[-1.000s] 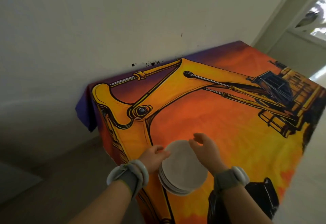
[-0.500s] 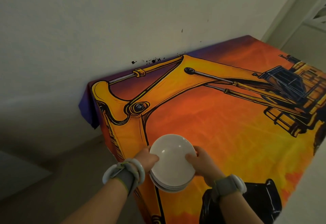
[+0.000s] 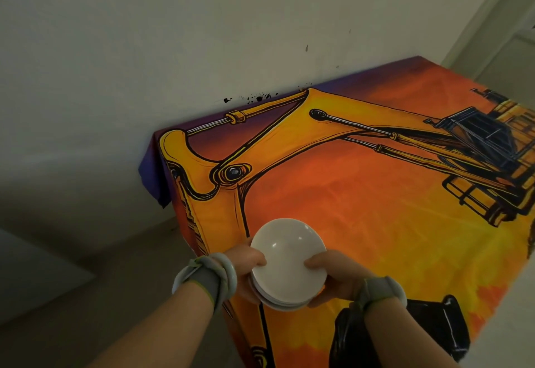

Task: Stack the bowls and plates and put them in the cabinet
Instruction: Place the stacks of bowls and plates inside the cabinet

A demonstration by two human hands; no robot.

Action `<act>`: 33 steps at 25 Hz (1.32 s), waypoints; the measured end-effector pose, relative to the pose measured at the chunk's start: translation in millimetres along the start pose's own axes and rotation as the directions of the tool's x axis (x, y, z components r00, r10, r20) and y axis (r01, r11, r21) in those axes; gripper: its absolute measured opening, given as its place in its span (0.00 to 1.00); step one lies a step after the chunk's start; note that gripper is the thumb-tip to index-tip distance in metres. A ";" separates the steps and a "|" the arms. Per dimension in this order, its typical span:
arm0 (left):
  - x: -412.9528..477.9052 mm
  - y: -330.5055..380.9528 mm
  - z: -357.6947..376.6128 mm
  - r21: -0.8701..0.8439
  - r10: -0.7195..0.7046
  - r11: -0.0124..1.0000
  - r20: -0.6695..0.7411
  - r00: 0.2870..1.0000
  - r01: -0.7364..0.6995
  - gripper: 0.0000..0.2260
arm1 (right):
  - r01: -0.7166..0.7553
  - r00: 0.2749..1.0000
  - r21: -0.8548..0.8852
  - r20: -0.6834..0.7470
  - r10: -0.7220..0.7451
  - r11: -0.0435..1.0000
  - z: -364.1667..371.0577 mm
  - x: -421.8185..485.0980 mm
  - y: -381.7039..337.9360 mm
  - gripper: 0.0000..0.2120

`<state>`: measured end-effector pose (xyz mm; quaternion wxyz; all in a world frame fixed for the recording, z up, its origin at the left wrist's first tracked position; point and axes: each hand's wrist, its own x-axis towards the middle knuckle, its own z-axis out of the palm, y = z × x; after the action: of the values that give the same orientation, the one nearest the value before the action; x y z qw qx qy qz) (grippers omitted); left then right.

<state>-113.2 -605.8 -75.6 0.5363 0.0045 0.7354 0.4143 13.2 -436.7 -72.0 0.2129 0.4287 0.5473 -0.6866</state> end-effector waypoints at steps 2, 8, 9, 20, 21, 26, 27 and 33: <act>3.3 -7.7 -0.2 -0.111 -0.006 0.994 0.018 1.000 0.008 0.24 | 0.005 1.000 0.028 -0.012 -0.005 1.000 4.3 1.3 2.3 0.25; -3.2 -22.4 0.4 -0.323 -0.042 0.945 0.041 0.998 0.053 0.17 | 0.042 0.996 0.135 -0.087 -0.030 0.990 18.8 1.4 10.1 0.24; -3.7 -25.7 -1.7 -0.357 -0.056 0.931 0.053 0.997 0.072 0.17 | 0.054 0.996 0.116 -0.082 -0.045 0.992 21.2 1.3 8.5 0.23; -41.3 -79.8 -143.8 -0.528 0.063 0.846 -0.021 0.998 -0.065 0.28 | 0.097 0.985 0.164 0.129 -0.119 0.982 168.2 18.6 -29.0 0.25; -51.3 -87.5 -166.7 -0.547 0.072 0.832 -0.059 0.996 -0.093 0.29 | 0.084 0.979 0.158 0.170 -0.111 0.984 191.8 26.1 -35.6 0.26; -105.0 -146.8 -271.9 -0.657 0.070 0.723 -0.238 0.969 -0.214 0.31 | 0.088 0.950 -0.052 0.303 -0.069 0.995 326.1 55.1 -67.0 0.29; -113.0 -154.1 -285.0 -0.663 0.056 0.715 -0.259 0.964 -0.220 0.32 | 0.125 0.946 -0.069 0.309 -0.098 0.990 345.3 60.4 -69.0 0.30; -190.4 -247.1 -360.5 -0.762 -0.081 0.538 -0.472 0.878 -0.359 0.29 | 0.164 0.843 -0.262 0.538 0.003 0.951 502.1 76.2 -71.3 0.27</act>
<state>-209.8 -1071.9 -48.5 0.2504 -0.2860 0.5502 0.7435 -260.9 -870.0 -77.2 0.3889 0.1610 0.5814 -0.6963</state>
